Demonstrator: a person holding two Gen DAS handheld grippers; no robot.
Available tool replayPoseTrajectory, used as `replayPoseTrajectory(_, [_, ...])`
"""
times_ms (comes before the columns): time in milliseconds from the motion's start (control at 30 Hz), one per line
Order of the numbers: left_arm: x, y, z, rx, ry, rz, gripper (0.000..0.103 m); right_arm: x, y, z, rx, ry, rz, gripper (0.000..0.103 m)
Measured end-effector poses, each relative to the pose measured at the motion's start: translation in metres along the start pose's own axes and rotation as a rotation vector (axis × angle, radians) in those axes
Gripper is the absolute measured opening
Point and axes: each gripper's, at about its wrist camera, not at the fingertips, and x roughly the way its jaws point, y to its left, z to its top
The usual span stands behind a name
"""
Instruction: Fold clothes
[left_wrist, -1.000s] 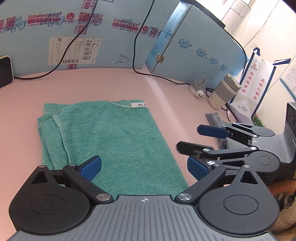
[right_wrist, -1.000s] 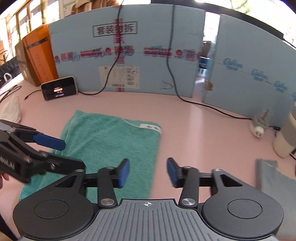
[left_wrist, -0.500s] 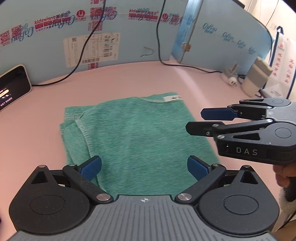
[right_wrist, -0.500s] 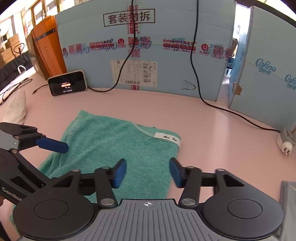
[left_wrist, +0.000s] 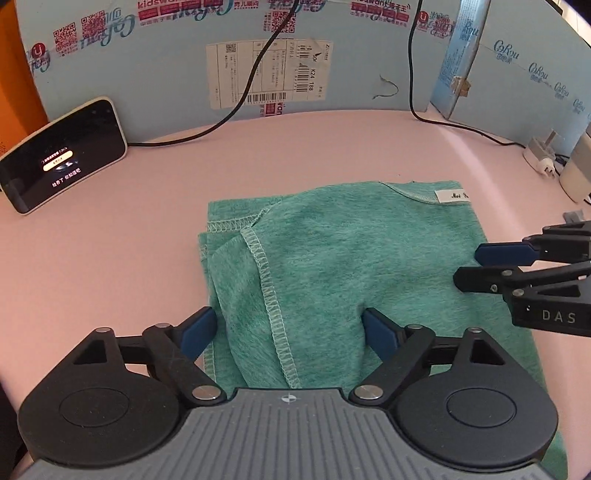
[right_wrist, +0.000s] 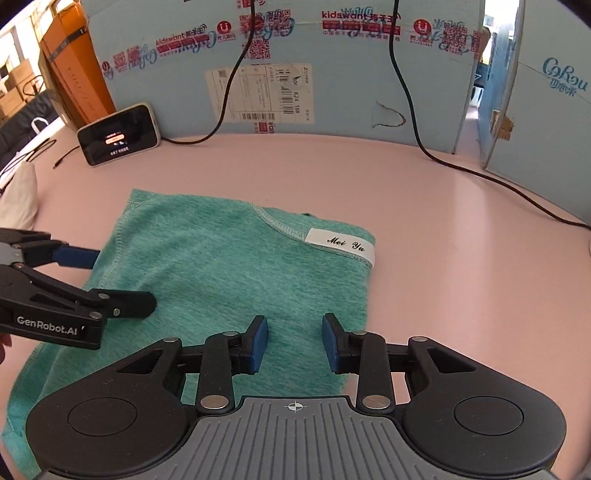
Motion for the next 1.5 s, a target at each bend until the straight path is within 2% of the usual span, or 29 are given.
replayPoseTrajectory(100, [0.005,0.002,0.002,-0.013,-0.003,0.003,0.097,0.001,-0.002,0.0,0.007,-0.002,0.004,0.034])
replayPoseTrajectory(367, [0.001,0.004,0.002,-0.039,0.009,-0.014,0.098,-0.001,-0.007,-0.002,0.047,-0.011,0.02,0.036])
replayPoseTrajectory(567, [-0.021,0.002,-0.006,-0.068,0.0,-0.076,0.098,-0.019,-0.003,-0.008,0.101,0.003,0.0,0.04])
replayPoseTrajectory(633, [-0.027,-0.002,-0.01,-0.057,0.004,-0.093,0.098,-0.028,-0.002,-0.012,0.134,-0.008,0.006,0.049])
replayPoseTrajectory(733, [-0.036,-0.008,-0.018,-0.039,0.015,-0.122,0.098,-0.039,-0.002,-0.021,0.178,-0.012,0.004,0.053])
replayPoseTrajectory(1067, [-0.061,-0.02,-0.053,0.092,0.077,-0.225,0.099,-0.062,-0.011,-0.064,0.278,0.065,0.008,0.053])
replayPoseTrajectory(1200, [-0.069,-0.024,-0.067,0.165,0.101,-0.273,0.1,-0.07,-0.007,-0.078,0.259,0.104,0.018,0.053])
replayPoseTrajectory(1333, [-0.072,-0.03,-0.076,0.256,0.142,-0.274,0.1,-0.079,-0.002,-0.09,0.241,0.162,0.088,0.054])
replayPoseTrajectory(1500, [-0.074,-0.032,-0.086,0.284,0.181,-0.285,0.101,-0.086,-0.002,-0.101,0.27,0.216,0.14,0.056])
